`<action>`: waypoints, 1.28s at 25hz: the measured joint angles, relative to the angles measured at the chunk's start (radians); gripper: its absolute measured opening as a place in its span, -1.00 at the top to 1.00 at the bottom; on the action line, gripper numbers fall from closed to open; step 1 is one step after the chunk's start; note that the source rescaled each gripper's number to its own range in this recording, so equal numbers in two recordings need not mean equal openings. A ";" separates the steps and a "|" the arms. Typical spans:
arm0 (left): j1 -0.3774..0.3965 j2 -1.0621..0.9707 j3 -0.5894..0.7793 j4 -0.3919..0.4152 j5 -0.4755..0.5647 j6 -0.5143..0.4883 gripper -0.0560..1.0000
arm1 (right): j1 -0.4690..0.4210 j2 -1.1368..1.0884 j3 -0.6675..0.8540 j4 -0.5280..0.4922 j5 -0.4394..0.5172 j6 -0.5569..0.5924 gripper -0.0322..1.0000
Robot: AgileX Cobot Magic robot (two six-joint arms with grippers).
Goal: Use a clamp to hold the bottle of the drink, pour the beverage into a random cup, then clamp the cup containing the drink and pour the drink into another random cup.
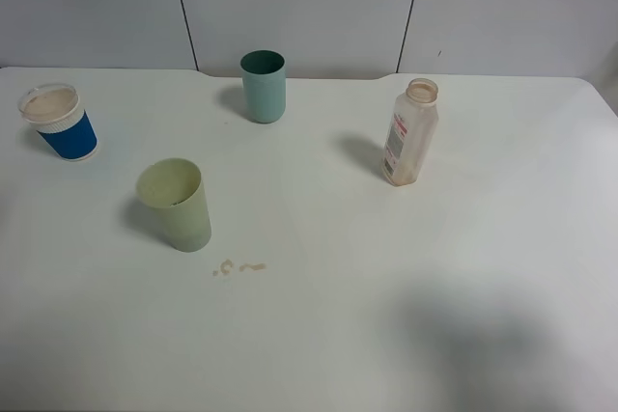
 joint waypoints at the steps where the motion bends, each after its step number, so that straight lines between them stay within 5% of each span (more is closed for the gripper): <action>1: 0.000 0.001 0.010 0.000 -0.005 -0.012 -1.00 | 0.000 0.000 0.000 0.000 0.000 0.000 -1.00; 5: 0.000 0.002 0.016 -0.001 0.004 -0.107 -1.00 | 0.000 0.000 0.000 0.000 0.000 0.000 -1.00; 11: 0.000 0.002 0.017 -0.001 0.153 -0.272 -1.00 | 0.000 0.000 0.000 0.000 0.000 0.000 -1.00; 15: -0.021 0.002 0.017 -0.001 0.203 -0.286 -1.00 | 0.000 0.000 0.000 0.000 0.000 0.000 -1.00; 23: -0.226 0.016 0.018 -0.016 0.251 -0.286 -1.00 | 0.000 0.000 0.000 0.000 0.000 0.000 -1.00; 32: -0.246 0.171 0.026 -0.035 0.274 -0.286 -1.00 | 0.000 0.000 0.000 0.000 0.000 0.000 -1.00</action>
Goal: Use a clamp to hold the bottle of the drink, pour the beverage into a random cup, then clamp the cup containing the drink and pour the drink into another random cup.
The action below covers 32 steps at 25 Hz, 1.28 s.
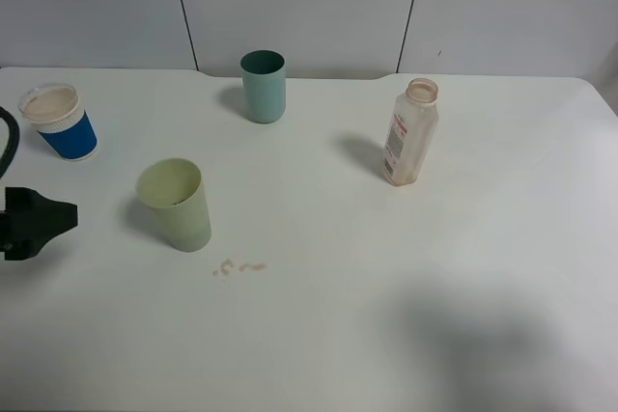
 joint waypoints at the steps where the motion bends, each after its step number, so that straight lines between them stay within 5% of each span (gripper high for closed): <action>1: 0.000 0.019 0.000 0.000 0.001 0.000 -1.00 | 0.000 0.000 0.000 0.000 0.000 0.000 -1.00; 17: -0.146 0.099 0.000 -0.049 0.017 -0.012 -1.00 | 0.000 0.000 0.000 0.000 0.000 0.000 -1.00; 24: -0.268 0.099 0.112 -0.053 -0.214 -0.078 -1.00 | 0.000 0.000 0.000 0.000 0.000 0.000 -1.00; 32: -0.281 0.099 0.244 -0.053 -0.440 -0.100 -1.00 | 0.000 0.000 0.000 0.000 0.000 0.000 -1.00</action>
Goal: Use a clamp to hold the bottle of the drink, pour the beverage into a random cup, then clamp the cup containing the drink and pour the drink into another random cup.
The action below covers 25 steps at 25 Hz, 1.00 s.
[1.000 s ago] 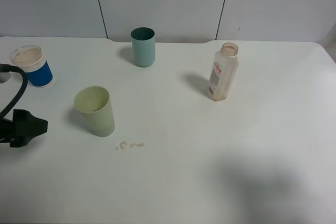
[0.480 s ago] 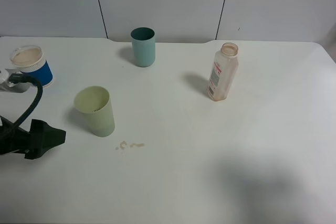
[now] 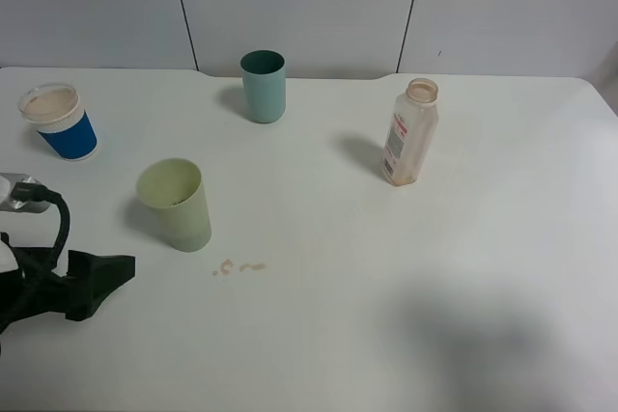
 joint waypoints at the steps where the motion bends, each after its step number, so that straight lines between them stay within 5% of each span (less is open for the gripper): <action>1: 0.000 0.000 0.012 0.000 -0.033 0.001 -1.00 | 0.000 0.000 0.000 0.000 0.000 0.000 -1.00; 11: 0.000 0.132 0.023 0.000 -0.236 0.096 -1.00 | 0.000 0.000 0.000 0.000 0.000 0.000 -1.00; 25: 0.000 0.794 0.019 0.147 -0.907 0.032 -0.95 | 0.000 0.000 0.000 0.000 0.000 0.000 -1.00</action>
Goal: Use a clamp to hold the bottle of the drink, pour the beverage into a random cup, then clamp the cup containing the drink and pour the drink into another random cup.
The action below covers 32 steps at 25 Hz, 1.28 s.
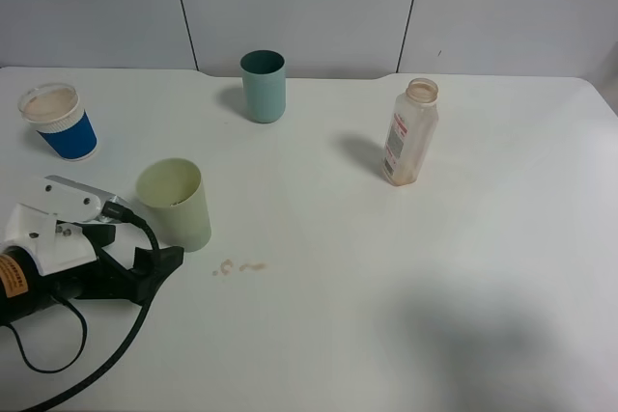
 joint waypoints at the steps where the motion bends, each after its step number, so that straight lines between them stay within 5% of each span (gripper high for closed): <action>1: 0.000 0.028 0.000 0.011 -0.035 -0.007 -0.93 | 0.000 0.000 0.000 0.000 0.000 0.000 -1.00; 10: 0.000 0.092 0.000 0.017 -0.221 -0.014 -0.90 | 0.000 0.000 0.000 0.000 0.000 0.000 -1.00; 32: 0.000 0.268 -0.006 -0.013 -0.231 0.070 -0.90 | 0.000 0.000 0.000 0.000 0.000 0.000 -1.00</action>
